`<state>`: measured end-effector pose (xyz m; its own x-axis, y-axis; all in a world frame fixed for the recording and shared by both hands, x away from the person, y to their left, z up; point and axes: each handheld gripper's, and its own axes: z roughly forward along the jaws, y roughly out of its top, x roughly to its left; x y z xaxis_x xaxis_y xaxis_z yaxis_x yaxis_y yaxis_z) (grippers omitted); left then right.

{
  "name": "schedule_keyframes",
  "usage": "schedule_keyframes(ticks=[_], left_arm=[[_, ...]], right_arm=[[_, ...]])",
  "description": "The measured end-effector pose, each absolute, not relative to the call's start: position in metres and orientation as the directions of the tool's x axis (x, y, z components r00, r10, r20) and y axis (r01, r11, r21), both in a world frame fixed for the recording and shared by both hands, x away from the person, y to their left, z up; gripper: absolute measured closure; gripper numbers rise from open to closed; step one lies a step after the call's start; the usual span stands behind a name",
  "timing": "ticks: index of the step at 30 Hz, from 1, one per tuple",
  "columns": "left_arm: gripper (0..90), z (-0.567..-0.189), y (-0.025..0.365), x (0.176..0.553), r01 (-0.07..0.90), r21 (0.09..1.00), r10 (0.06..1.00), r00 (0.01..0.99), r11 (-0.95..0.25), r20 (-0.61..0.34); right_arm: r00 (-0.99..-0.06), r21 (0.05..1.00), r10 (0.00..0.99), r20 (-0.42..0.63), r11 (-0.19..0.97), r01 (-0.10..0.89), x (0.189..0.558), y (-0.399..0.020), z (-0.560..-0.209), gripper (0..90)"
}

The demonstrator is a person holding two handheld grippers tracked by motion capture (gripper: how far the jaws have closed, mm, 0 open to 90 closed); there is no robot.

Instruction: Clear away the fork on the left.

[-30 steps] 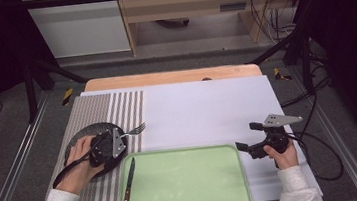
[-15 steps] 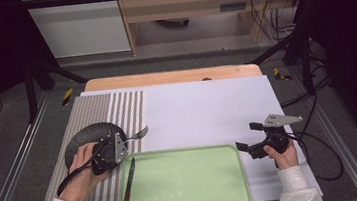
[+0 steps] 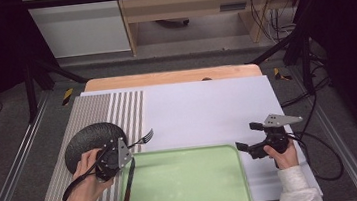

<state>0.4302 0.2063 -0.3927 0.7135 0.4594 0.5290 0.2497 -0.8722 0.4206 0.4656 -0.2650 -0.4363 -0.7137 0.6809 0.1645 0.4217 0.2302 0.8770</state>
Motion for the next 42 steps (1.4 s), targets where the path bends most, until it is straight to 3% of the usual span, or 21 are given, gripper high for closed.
schedule_keyframes(ticks=[24,42], left_arm=[[77.0,-0.392,0.189,0.408,0.339,0.429,0.517,0.746,-0.837,0.42],[77.0,-0.39,0.171,0.389,0.335,0.449,0.514,0.774,-0.828,0.369]], right_arm=[[-0.712,0.879,0.683,0.163,0.228,0.42,0.466,-0.265,-0.436,0.5],[-0.713,0.879,0.682,0.164,0.226,0.419,0.465,-0.266,-0.436,0.5]])
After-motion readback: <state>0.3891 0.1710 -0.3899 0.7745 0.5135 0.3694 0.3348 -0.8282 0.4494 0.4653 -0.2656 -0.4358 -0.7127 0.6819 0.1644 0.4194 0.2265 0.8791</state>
